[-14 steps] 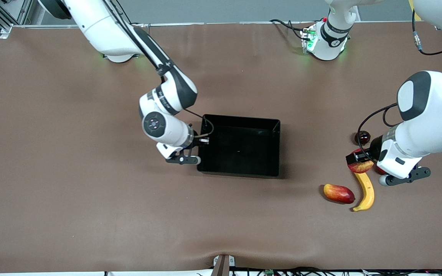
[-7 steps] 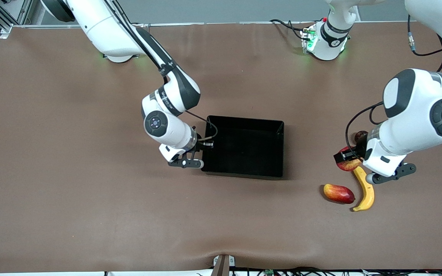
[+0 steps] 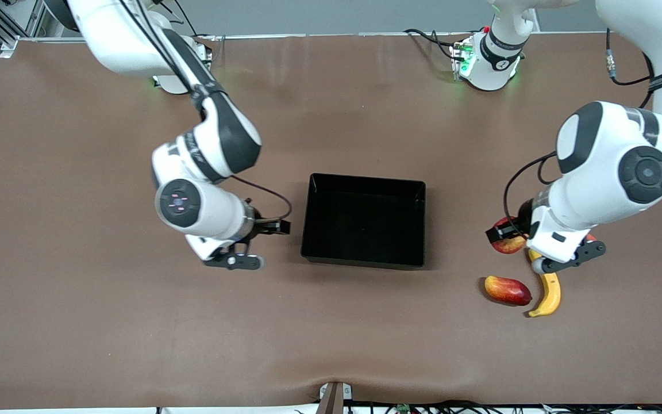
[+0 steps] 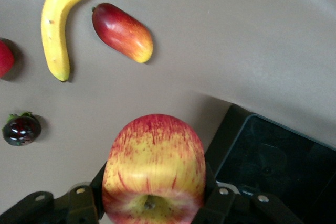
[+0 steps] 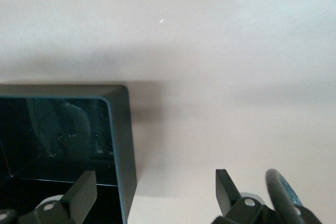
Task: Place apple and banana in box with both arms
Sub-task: 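Lift the apple with the left gripper while the right gripper withdraws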
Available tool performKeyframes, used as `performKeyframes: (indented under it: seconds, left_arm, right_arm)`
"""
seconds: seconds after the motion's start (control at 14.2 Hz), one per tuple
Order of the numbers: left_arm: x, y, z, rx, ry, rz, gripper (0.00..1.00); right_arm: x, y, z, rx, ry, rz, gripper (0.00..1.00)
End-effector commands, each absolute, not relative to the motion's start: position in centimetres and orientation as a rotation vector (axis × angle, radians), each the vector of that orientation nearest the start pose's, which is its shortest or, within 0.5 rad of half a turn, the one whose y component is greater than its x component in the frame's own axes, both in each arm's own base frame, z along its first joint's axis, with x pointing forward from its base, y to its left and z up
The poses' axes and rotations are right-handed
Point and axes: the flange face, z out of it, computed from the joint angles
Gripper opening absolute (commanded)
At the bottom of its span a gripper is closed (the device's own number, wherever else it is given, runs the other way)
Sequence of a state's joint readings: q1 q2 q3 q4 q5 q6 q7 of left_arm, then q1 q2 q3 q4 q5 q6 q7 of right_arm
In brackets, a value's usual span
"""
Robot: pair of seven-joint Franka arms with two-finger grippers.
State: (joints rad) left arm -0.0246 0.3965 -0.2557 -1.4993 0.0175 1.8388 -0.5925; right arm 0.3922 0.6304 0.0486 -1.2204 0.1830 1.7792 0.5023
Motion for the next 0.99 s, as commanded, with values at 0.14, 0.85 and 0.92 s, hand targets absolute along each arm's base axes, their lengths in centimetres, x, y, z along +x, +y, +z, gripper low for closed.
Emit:
performKeyframes:
  seconds: [0.14,0.85,0.92]
  left_arm:
    - [64.6,-17.7,44.1,-3.148,-0.525,0.138,0.00]
    - [64.8,-19.5,42.9,-3.142,-0.573,0.145,0.00]
    - [64.8,-19.7,43.0,-3.149,-0.560,0.134,0.00]
  right_arm:
    - [65.3,22.4,49.2,-2.990,0.310,0.219,1.00]
    - [59.3,8.6,62.3,-3.133,0.235,0.017,1.00]
    - [58.6,7.2,63.3,-3.133,0.221,-0.005,1.00]
